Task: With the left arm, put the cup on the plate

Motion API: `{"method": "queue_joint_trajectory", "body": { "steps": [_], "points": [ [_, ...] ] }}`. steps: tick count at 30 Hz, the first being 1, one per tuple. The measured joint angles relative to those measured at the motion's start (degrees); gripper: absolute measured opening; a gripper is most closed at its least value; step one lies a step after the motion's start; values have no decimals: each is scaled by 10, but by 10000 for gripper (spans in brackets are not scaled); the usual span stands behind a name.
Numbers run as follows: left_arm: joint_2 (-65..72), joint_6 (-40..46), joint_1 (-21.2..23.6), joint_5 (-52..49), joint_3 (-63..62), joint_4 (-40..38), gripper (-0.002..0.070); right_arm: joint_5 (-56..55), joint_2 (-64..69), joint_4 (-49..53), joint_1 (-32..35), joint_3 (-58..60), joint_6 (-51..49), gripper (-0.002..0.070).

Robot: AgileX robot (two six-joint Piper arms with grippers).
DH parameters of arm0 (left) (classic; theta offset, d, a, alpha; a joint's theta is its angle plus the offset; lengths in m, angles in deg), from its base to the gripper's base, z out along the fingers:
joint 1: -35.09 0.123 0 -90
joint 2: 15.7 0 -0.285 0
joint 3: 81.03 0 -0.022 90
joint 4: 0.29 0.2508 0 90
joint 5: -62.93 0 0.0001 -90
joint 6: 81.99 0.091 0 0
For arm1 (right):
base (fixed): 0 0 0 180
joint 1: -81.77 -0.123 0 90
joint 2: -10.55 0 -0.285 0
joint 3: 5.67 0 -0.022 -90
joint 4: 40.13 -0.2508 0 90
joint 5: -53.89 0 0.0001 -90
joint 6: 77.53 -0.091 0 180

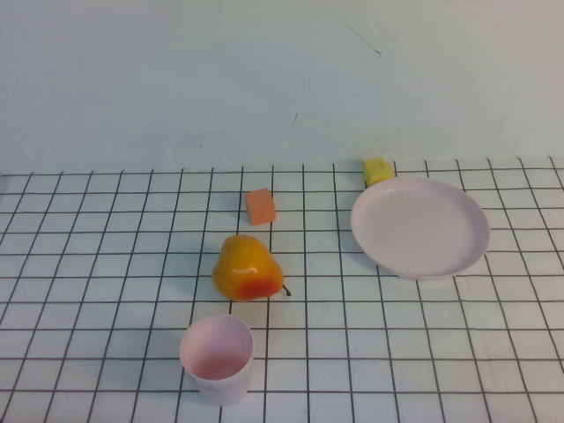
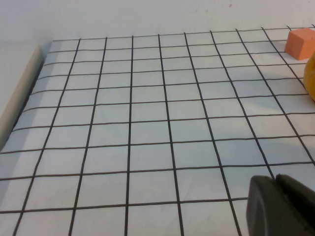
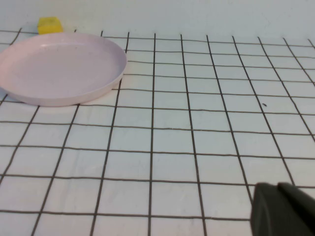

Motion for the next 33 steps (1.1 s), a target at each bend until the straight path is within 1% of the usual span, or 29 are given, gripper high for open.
{"method": "queue_joint_trajectory", "body": {
  "steps": [8,16,25,29,33],
  "points": [
    [0,0,0,0,0,0,-2,0,0,0,0,0,0,-2],
    [0,30,0,14,2,54,-2,0,0,0,0,0,0,-2],
    [0,31,0,25,5,62,-2,0,0,0,0,0,0,-2],
    [0,26,0,71,7,34,-2,0,0,0,0,0,0,-2],
    [0,4,0,191,7,-23,-2,0,0,0,0,0,0,-2]
  ]
}}
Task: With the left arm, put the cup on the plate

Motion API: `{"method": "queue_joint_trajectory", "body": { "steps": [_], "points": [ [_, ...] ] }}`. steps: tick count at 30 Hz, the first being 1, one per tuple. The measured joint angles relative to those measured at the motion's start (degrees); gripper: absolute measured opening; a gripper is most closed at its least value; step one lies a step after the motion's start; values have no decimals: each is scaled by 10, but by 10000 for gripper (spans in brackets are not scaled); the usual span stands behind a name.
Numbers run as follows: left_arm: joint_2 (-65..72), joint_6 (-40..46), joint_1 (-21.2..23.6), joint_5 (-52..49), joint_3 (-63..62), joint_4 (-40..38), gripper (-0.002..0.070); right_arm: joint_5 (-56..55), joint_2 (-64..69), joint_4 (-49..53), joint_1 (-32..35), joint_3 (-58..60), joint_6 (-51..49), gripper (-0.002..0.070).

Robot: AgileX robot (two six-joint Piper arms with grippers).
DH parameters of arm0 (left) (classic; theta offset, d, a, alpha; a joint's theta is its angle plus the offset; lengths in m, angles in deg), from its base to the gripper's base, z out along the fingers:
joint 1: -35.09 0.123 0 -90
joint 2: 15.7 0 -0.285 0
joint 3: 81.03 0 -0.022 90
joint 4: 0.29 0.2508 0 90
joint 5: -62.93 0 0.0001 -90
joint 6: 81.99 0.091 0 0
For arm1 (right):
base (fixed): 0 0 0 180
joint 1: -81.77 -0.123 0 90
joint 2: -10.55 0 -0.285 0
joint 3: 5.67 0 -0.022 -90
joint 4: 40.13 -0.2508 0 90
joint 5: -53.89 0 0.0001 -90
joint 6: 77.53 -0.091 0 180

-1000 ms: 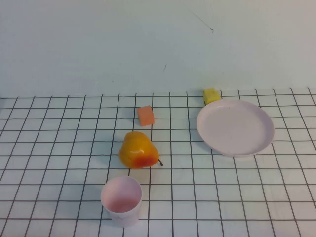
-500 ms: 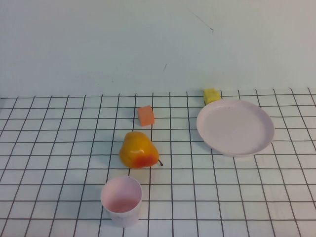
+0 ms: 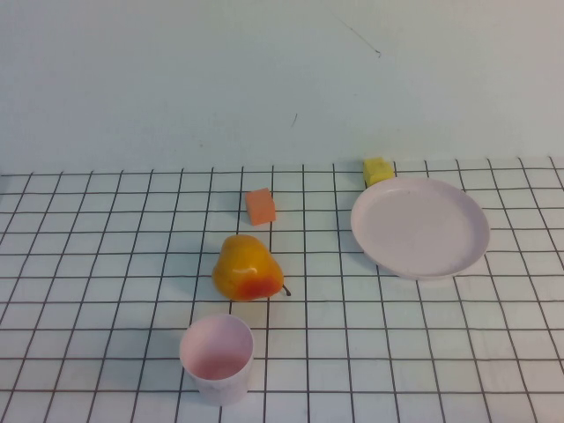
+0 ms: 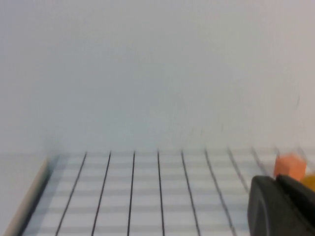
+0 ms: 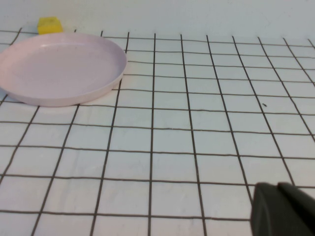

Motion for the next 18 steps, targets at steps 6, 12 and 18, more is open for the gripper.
{"method": "queue_joint_trajectory", "body": {
  "steps": [6,12,18],
  "points": [
    [0,-4,0,211,0,-20,-2,0,0,0,0,0,0,-2],
    [0,-4,0,367,0,-27,-3,0,0,0,0,0,0,-2],
    [-1,-4,0,342,-11,-29,-3,0,0,0,0,0,0,-2]
  ]
}}
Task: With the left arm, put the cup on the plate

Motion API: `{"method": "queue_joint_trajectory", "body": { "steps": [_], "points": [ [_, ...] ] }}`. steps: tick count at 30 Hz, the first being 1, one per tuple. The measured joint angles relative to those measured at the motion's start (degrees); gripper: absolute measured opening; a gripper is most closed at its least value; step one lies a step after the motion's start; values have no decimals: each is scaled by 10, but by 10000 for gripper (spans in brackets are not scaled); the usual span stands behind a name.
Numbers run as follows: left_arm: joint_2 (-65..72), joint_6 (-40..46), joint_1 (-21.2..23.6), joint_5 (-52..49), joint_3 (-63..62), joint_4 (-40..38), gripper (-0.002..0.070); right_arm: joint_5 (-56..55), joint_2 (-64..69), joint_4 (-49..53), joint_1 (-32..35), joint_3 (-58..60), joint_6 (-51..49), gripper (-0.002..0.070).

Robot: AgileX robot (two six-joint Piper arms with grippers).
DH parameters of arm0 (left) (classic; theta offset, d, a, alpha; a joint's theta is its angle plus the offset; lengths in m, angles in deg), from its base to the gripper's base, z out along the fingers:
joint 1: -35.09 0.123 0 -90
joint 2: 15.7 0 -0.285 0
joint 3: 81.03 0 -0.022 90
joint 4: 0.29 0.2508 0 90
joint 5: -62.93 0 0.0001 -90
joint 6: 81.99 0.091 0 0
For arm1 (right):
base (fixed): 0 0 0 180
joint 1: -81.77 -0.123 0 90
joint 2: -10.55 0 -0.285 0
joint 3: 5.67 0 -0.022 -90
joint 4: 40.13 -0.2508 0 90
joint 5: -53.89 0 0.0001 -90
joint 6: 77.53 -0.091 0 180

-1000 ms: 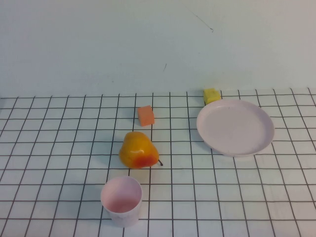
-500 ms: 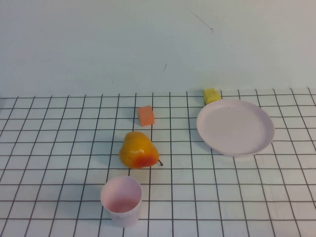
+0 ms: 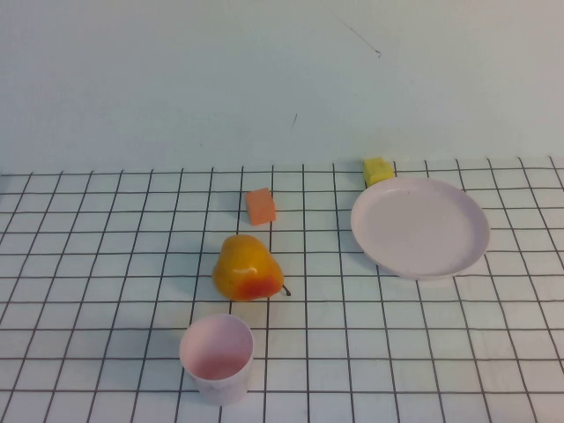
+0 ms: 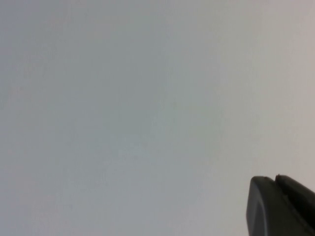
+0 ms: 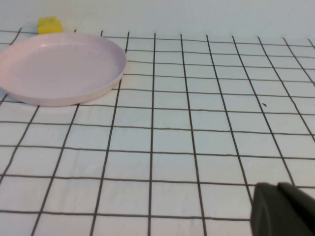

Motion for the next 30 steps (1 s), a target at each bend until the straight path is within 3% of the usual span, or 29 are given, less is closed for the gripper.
{"method": "queue_joint_trajectory", "body": {
  "steps": [7,19,24,30],
  "points": [
    [20,0,0,-319,-189,2,-3,0,0,0,0,0,0,-2],
    [267,0,0,-633,-457,-9,-3,0,0,0,0,0,0,-2],
    [379,9,0,-719,-505,-31,-3,0,0,0,0,0,0,-2],
    [505,26,0,-703,-518,-60,-3,0,0,0,0,0,0,-2]
  ]
}}
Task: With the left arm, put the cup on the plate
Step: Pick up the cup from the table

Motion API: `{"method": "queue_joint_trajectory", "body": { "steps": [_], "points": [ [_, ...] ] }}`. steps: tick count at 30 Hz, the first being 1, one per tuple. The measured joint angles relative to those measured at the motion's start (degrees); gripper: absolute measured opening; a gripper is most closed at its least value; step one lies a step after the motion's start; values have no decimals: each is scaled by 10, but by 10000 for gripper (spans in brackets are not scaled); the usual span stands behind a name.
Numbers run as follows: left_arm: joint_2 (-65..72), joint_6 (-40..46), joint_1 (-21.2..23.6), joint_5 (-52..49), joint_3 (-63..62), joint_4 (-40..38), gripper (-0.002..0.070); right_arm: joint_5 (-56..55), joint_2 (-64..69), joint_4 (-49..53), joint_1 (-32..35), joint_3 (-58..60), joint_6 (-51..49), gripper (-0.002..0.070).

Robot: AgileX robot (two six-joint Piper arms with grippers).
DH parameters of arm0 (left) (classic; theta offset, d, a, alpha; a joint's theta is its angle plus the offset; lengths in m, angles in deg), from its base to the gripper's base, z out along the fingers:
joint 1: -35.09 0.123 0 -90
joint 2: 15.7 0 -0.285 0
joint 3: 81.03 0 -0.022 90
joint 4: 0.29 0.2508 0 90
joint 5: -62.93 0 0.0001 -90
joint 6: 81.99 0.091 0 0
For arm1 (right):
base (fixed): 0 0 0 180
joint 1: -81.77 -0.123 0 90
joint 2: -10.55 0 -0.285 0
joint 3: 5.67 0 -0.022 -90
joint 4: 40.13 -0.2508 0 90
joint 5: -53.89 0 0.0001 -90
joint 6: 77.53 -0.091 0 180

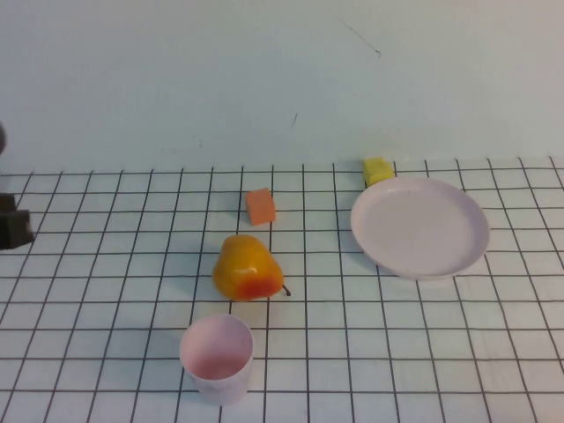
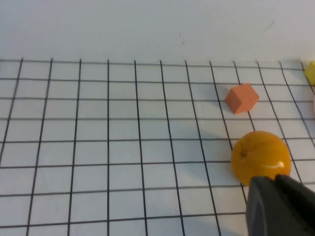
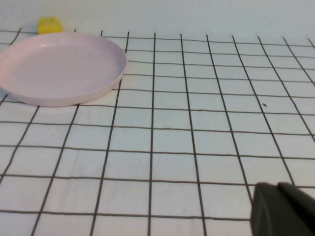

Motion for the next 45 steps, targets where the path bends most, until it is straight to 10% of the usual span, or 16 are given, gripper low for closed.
{"method": "queue_joint_trajectory", "body": {
  "steps": [8,17,28,34,41,45],
  "points": [
    [172,80,0,-113,-78,-66,50,0,0,0,0,0,0,-2],
    [300,145,-73,-186,-108,-107,495,0,0,0,0,0,0,-2],
    [402,64,-186,-116,-110,47,541,0,0,0,0,0,0,-2],
    [460,62,-188,-106,-110,54,498,0,0,0,0,0,0,-2],
    [498,67,-189,-99,-118,41,106,0,0,0,0,0,0,-2],
    [498,68,-200,-127,-143,25,22,0,0,0,0,0,0,-2]
  ]
}}
